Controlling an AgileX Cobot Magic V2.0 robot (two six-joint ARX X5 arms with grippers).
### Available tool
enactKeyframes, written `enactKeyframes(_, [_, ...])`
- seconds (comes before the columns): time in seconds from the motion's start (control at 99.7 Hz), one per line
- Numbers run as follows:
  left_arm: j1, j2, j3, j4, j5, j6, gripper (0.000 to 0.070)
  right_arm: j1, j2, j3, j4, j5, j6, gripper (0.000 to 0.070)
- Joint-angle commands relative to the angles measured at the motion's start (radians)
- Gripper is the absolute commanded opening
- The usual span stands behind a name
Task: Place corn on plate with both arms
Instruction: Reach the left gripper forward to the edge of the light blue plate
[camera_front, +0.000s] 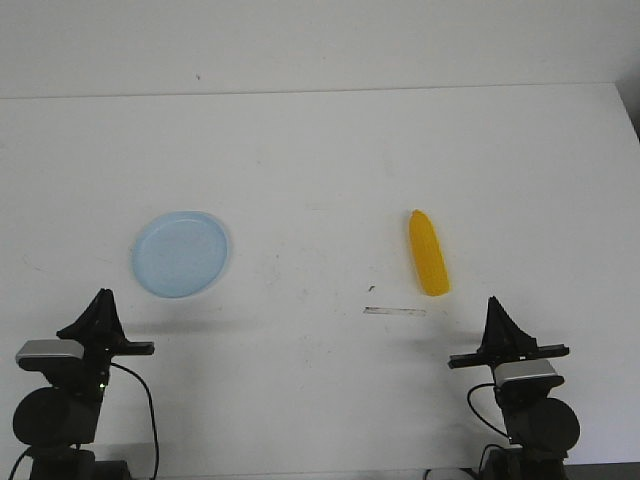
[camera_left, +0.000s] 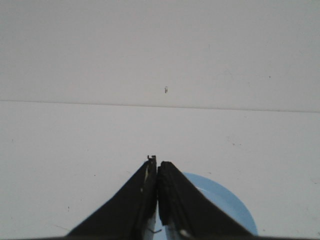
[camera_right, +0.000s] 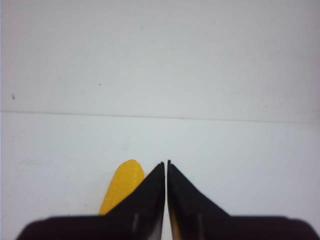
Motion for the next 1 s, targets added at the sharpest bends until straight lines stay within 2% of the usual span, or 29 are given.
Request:
enactKeyframes(0.0, [0.000, 0.053, 0.047, 0.015, 0.000, 0.013, 0.0001, 0.000, 0.000, -0.002, 0.010, 0.000, 0.014, 0.0005])
enactKeyframes(0.411, [0.005, 0.536, 0.301, 0.002, 0.000, 0.013, 0.0002, 0.000, 0.000, -0.002, 0.010, 0.000, 0.014, 0.0005])
enactKeyframes(0.642, [0.036, 0.793, 0.521, -0.250, 0.001, 0.001, 0.0002, 0.000, 0.000, -0.002, 0.010, 0.000, 0.014, 0.0005])
enactKeyframes(0.822, [0.091, 0.945, 0.685, -0.485, 0.005, -0.155, 0.0002, 0.000, 0.000, -0.002, 0.010, 0.000, 0.014, 0.0005])
enactKeyframes(0.993, [0.183, 1.073, 0.796, -0.697, 0.119, -0.171, 0.0001, 0.000, 0.000, -0.002, 0.010, 0.000, 0.014, 0.0005])
